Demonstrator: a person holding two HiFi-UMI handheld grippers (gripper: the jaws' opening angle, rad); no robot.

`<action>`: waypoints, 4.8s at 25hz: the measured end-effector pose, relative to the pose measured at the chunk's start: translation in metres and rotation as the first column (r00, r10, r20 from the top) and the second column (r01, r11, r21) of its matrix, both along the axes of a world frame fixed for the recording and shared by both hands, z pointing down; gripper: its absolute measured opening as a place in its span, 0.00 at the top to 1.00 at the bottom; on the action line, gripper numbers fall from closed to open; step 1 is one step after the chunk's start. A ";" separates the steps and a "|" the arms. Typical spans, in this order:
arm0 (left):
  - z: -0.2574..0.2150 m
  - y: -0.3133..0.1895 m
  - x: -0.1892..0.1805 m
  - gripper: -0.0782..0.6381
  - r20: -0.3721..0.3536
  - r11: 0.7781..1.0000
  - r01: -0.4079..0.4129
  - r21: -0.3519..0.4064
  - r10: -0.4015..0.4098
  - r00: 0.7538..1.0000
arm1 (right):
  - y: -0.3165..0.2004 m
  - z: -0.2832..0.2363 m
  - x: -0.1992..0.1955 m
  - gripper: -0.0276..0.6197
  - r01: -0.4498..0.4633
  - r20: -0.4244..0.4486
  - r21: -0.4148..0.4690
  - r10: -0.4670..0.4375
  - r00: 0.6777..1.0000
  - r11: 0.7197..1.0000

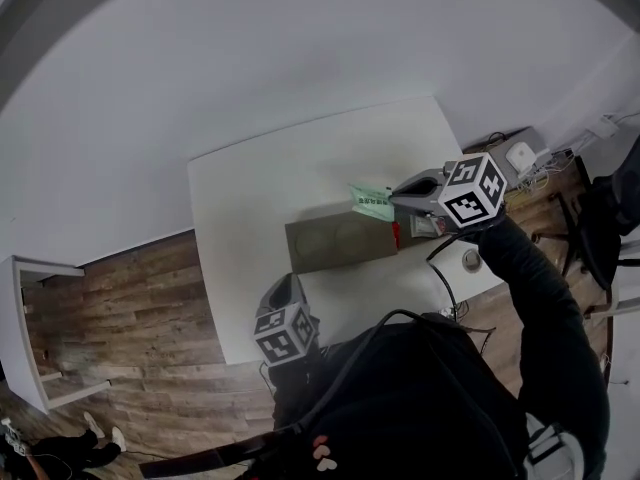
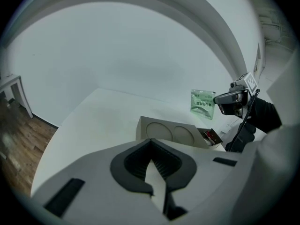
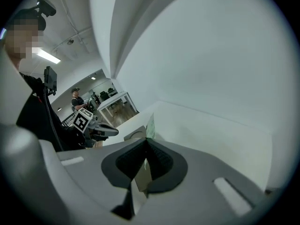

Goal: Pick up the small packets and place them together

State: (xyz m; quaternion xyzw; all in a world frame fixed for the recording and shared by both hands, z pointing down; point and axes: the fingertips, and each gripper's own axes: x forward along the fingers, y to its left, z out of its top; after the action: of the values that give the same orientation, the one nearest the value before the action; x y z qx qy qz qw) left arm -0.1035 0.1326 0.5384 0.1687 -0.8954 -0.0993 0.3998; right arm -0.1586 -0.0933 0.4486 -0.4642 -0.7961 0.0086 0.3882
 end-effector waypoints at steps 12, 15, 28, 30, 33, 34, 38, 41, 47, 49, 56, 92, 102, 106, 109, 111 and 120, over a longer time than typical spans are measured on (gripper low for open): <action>-0.003 0.020 0.014 0.89 0.000 0.997 0.076 0.014 -0.076 0.997 | 0.130 0.004 -0.005 0.95 0.195 -0.018 -0.143 -0.200 0.980 0.970; -0.002 0.026 0.018 0.89 -0.004 0.996 0.094 0.015 -0.093 0.996 | 0.151 0.013 0.000 0.95 0.230 -0.045 -0.147 -0.239 0.970 0.962; 0.005 0.044 0.022 0.89 -0.019 0.992 0.123 0.012 -0.123 0.992 | 0.165 0.068 -0.002 0.95 0.247 -0.155 -0.063 -0.254 0.955 0.967; 0.005 0.045 0.022 0.89 -0.020 0.993 0.122 0.012 -0.121 0.992 | 0.164 0.074 -0.004 0.95 0.243 -0.146 -0.035 -0.245 0.958 0.969; 0.005 0.046 0.022 0.89 -0.022 0.993 0.117 0.012 -0.117 0.993 | 0.162 0.083 -0.008 0.95 0.236 -0.143 0.011 -0.232 0.962 0.972; 0.006 0.046 0.021 0.89 -0.023 0.993 0.115 0.012 -0.115 0.993 | 0.162 0.086 -0.009 0.95 0.236 -0.144 0.024 -0.230 0.962 0.972; 0.007 0.045 0.018 0.89 -0.024 0.994 0.111 0.015 -0.110 0.994 | 0.161 0.094 -0.013 0.95 0.236 -0.148 0.062 -0.225 0.963 0.970; 0.008 0.046 0.017 0.89 -0.027 0.994 0.108 0.015 -0.107 0.994 | 0.162 0.097 -0.016 0.95 0.235 -0.150 0.076 -0.221 0.964 0.969; 0.012 0.046 0.012 0.89 -0.032 0.995 0.098 0.011 -0.097 0.995 | 0.160 0.104 -0.022 0.95 0.231 -0.137 0.108 -0.216 0.967 0.967; 0.012 0.047 0.010 0.89 -0.030 0.995 0.094 0.012 -0.094 0.995 | 0.158 0.106 -0.025 0.94 0.224 -0.134 0.122 -0.208 0.969 0.967; 0.014 0.047 0.006 0.89 -0.037 0.997 0.076 0.018 -0.076 0.996 | 0.158 0.108 -0.024 0.87 0.222 -0.145 0.120 -0.204 0.968 0.968; 0.006 -0.042 -0.007 0.89 -0.022 0.995 -0.096 -0.020 0.096 0.995 | -0.144 0.104 0.062 0.73 -0.043 0.025 0.492 0.035 0.999 0.869; 0.008 -0.045 -0.006 0.89 -0.025 0.996 -0.083 -0.020 0.082 0.996 | -0.152 0.140 0.076 0.73 0.035 -0.086 0.599 0.021 0.996 0.800; 0.009 -0.043 -0.007 0.89 -0.028 0.997 -0.079 -0.023 0.078 0.997 | -0.151 0.150 0.073 0.74 0.047 -0.127 0.604 0.038 0.991 0.796; 0.009 -0.040 -0.007 0.89 -0.031 0.997 -0.074 -0.025 0.073 0.997 | -0.150 0.155 0.072 0.74 0.060 -0.156 0.613 0.047 0.987 0.788; 0.010 -0.038 -0.009 0.89 -0.032 0.997 -0.069 -0.026 0.068 0.997 | -0.151 0.161 0.071 0.74 0.064 -0.162 0.625 0.049 0.986 0.778; 0.011 -0.037 -0.012 0.89 -0.037 0.997 -0.068 -0.025 0.067 0.997 | -0.162 0.174 0.074 0.80 0.039 -0.168 0.690 0.108 0.980 0.723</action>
State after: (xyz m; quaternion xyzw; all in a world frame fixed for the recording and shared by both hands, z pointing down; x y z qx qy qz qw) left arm -0.1153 0.0958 0.5498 0.1918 -0.8830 -0.0769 0.4213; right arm -0.0849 -0.2549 0.6221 -0.2685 -0.7084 -0.2350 0.6089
